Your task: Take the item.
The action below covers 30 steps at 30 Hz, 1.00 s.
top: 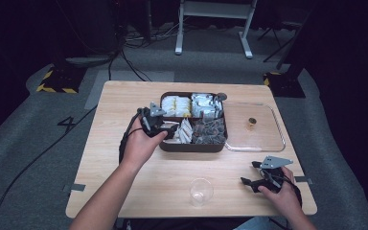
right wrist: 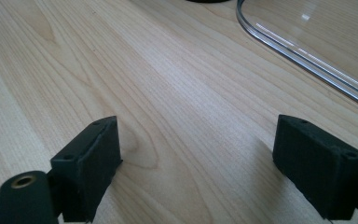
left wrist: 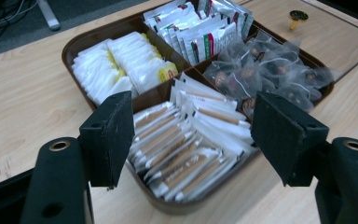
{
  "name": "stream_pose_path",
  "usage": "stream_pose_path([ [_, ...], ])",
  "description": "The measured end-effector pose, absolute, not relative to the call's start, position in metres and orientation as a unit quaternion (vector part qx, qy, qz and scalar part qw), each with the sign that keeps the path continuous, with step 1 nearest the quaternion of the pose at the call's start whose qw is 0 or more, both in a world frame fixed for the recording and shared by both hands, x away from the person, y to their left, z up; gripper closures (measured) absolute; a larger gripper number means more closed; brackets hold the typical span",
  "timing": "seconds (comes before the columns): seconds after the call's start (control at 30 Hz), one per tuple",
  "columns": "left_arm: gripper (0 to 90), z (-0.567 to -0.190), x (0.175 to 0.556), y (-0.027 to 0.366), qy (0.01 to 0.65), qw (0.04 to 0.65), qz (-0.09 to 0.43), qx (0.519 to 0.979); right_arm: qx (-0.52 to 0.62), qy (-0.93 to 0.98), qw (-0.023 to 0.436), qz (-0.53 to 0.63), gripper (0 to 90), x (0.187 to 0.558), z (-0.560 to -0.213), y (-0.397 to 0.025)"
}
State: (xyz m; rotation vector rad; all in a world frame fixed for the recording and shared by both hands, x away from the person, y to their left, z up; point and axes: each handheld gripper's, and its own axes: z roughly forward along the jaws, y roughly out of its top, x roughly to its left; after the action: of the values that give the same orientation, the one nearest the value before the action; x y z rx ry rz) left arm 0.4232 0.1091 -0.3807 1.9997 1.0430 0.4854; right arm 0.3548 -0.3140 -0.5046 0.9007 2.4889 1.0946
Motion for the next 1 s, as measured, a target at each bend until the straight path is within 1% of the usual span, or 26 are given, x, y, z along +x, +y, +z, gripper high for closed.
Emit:
stream_pose_path([
  [0.17, 30.6, -0.377, 0.443, 0.101, 0.414, 0.408, 0.188, 0.792, 0.311, 0.861, 0.139, 0.379, 15.2, 0.355, -0.505, -0.314],
  [0.33, 31.6, -0.376, 0.468, 0.095, 0.423, 0.389, 0.186, 0.797, 0.311, 0.861, 0.138, 0.379, 15.2, 0.356, -0.505, -0.314],
  [0.57, 32.8, -0.379, 0.490, 0.088, 0.432, 0.394, 0.177, 0.792, 0.313, 0.860, 0.139, 0.378, 15.2, 0.358, -0.505, -0.312],
  [0.67, 32.7, -0.380, 0.499, 0.083, 0.434, 0.375, 0.192, 0.796, 0.313, 0.860, 0.139, 0.378, 15.2, 0.358, -0.505, -0.312],
  [0.77, 32.4, -0.382, 0.509, 0.078, 0.439, 0.377, 0.198, 0.791, 0.313, 0.860, 0.139, 0.378, 15.2, 0.358, -0.505, -0.312],
  [0.9, 33.8, -0.388, 0.523, 0.074, 0.449, 0.394, 0.178, 0.782, 0.313, 0.860, 0.139, 0.378, 15.2, 0.358, -0.505, -0.312],
  [1.0, 34.3, -0.393, 0.530, 0.071, 0.450, 0.393, 0.170, 0.784, 0.313, 0.860, 0.139, 0.378, 15.2, 0.357, -0.505, -0.312],
])
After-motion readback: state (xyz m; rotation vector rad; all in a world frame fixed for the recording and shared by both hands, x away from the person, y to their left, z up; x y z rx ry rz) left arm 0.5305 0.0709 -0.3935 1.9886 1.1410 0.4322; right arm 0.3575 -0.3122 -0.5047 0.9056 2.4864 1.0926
